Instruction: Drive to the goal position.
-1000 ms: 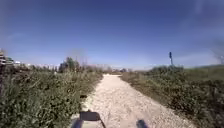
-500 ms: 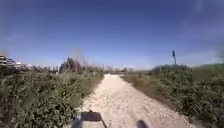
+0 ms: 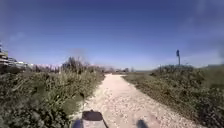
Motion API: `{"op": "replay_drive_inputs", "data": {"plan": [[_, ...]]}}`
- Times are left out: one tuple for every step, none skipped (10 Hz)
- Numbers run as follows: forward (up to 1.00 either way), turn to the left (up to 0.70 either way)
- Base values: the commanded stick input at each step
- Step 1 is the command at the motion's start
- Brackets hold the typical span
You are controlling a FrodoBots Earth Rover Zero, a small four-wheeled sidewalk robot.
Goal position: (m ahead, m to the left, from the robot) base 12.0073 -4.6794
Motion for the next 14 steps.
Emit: {"op": "replay_drive_inputs", "data": {"plan": [[0.50,0.00],[0.50,0.00],[0.50,0.00],[0.50,0.00],[0.50,0.00],[0.50,0.00],[0.50,0.00],[0.50,0.00],[0.50,0.00],[0.50,0.00],[0.50,0.00],[0.50,0.00],[0.50,0.00],[0.50,0.00]]}}
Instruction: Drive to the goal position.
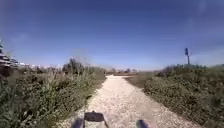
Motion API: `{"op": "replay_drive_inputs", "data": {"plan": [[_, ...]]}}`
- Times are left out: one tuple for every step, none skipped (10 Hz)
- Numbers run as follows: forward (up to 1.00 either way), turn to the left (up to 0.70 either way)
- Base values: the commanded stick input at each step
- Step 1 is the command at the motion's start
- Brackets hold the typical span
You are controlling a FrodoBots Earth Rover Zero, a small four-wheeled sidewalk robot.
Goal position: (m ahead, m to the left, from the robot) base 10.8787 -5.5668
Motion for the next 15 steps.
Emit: {"op": "replay_drive_inputs", "data": {"plan": [[0.50,0.00],[0.50,0.00],[0.50,0.00],[0.50,0.00],[0.50,0.00],[0.50,0.00],[0.50,0.00],[0.50,0.00],[0.50,0.00],[0.50,0.00],[0.50,0.00],[0.50,0.00],[0.50,0.00],[0.50,0.00],[0.50,0.00]]}}
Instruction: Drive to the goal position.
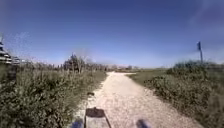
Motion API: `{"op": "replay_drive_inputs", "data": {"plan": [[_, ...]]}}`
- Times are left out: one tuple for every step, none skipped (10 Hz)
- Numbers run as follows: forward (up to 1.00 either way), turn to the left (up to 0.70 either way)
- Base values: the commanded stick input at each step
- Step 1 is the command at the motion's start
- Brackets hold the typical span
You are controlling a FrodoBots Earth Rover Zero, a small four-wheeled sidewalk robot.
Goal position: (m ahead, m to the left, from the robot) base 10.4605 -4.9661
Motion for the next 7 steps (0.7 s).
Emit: {"op": "replay_drive_inputs", "data": {"plan": [[0.50,0.00],[0.50,0.00],[0.50,0.00],[0.50,0.00],[0.50,-0.26],[0.50,-0.50],[0.50,-0.06]]}}
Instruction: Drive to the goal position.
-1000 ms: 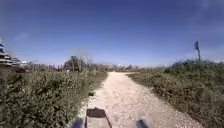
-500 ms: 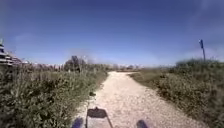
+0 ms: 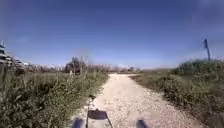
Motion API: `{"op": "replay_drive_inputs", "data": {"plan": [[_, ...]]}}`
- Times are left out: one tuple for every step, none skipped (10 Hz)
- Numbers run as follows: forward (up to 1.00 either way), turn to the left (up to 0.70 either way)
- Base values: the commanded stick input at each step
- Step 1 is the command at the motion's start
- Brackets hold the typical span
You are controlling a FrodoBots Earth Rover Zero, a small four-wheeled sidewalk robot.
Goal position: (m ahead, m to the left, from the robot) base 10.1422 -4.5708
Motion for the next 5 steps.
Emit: {"op": "replay_drive_inputs", "data": {"plan": [[0.50,0.00],[0.50,0.00],[0.50,0.00],[0.50,0.00],[0.50,0.00]]}}
